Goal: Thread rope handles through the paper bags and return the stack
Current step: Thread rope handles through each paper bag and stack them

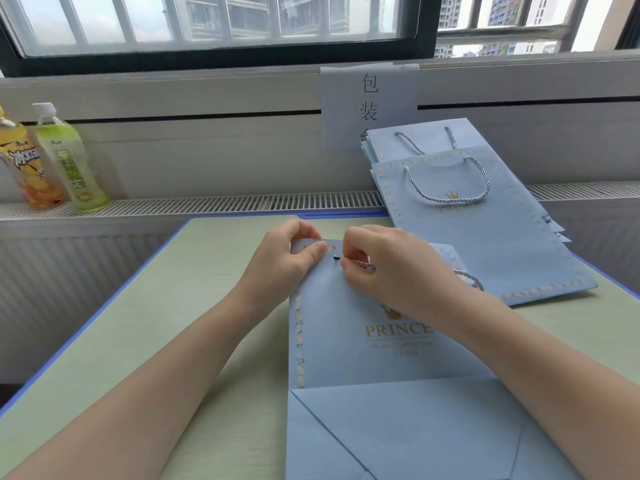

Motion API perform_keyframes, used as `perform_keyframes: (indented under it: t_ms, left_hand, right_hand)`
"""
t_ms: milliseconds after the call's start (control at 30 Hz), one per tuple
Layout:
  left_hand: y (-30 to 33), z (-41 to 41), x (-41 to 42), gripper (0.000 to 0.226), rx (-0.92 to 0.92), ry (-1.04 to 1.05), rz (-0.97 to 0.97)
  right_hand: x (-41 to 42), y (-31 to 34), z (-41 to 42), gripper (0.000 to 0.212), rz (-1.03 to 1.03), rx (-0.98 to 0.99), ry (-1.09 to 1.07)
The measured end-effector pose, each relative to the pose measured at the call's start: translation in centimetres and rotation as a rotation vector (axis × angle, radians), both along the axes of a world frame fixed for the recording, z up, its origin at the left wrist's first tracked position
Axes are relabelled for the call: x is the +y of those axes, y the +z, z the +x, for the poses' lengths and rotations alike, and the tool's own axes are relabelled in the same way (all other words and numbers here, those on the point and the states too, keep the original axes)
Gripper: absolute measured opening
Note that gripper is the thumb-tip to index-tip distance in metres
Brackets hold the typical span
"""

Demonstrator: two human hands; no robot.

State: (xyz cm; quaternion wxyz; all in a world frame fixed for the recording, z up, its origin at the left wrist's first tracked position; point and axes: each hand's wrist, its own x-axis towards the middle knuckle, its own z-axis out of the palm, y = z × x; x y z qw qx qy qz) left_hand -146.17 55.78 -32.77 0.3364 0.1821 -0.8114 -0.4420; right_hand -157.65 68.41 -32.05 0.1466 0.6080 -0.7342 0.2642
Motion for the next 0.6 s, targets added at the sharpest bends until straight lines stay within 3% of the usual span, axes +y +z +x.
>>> perform_keyframes:
  t_ms: [300,467,600]
  left_hand:
    - [0.05,0.19,0.29,0.011,0.078,-0.04,0.073]
    - [-0.02,0.48,-0.25,0.01,0.109,-0.124,0.304]
    - [-0.13,0.49,-0.4,0.009,0.098,-0.14,0.317]
  right_hand:
    - [0.01,-0.1,0.0,0.013,0.011,-0.024,0.016]
    - [-0.15,-0.16,-0.42,0.012,0.043,-0.123,0.098]
    - [-0.33,-0.34,-0.53,0.01,0.058,-0.135,0.098]
